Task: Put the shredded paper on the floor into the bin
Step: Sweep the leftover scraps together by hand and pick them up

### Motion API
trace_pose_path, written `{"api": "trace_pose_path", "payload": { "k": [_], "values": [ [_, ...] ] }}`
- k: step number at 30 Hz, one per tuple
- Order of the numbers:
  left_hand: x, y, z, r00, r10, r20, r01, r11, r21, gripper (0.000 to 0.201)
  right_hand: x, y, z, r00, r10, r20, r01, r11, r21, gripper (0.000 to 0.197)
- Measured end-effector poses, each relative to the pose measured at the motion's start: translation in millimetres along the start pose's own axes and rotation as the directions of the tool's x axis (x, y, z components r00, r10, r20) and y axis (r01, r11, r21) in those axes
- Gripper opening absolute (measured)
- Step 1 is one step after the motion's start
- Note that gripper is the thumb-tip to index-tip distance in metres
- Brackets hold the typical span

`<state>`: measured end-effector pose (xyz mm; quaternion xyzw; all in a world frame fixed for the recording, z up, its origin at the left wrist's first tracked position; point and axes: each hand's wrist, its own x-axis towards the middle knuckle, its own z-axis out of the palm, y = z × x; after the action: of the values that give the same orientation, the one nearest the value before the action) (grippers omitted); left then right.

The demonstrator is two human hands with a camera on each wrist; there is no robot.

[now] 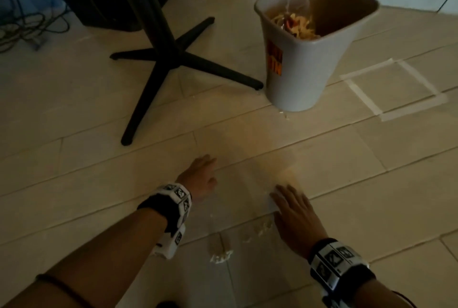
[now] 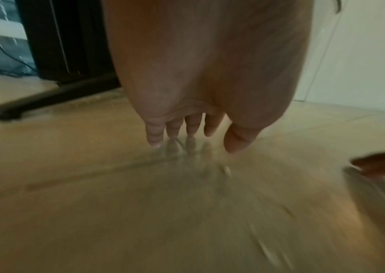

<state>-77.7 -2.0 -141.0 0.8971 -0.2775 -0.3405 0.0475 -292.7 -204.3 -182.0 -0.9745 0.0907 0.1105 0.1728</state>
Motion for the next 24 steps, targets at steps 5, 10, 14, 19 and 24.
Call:
{"api": "trace_pose_path", "payload": {
  "k": [5,10,14,19,24],
  "values": [
    [-56.6,15.2,83.1,0.981,0.16,-0.105,-0.151,0.985,0.087,0.076,-30.9,-19.2,16.3,0.99,-0.058,0.128,0.06,0.998,-0.017,0.064],
    [-108.2,19.6,134.8,0.935,0.299,-0.193,-0.285,0.954,0.096,0.069,-45.2,-34.9,23.1,0.987,-0.13,0.097,0.13,0.991,0.005,0.063],
    [-130.9,11.3,125.6,0.952,-0.018,-0.305,-0.028,0.989,-0.146,0.067,-20.8,-31.3,7.3,0.999,-0.022,-0.027,0.023,0.998,0.052,0.048],
    [-139.1,19.0,130.2,0.956,-0.126,-0.266,0.017,0.927,-0.375,0.051,-9.9,-39.8,-14.1,0.994,0.092,0.061,-0.098,0.99,0.105,0.038],
    [-102.4,51.9,124.8,0.936,-0.118,-0.33,-0.051,0.886,-0.461,0.024,-20.6,-61.4,-1.8,0.991,0.037,0.127,-0.083,0.921,0.381,0.035]
  ]
}}
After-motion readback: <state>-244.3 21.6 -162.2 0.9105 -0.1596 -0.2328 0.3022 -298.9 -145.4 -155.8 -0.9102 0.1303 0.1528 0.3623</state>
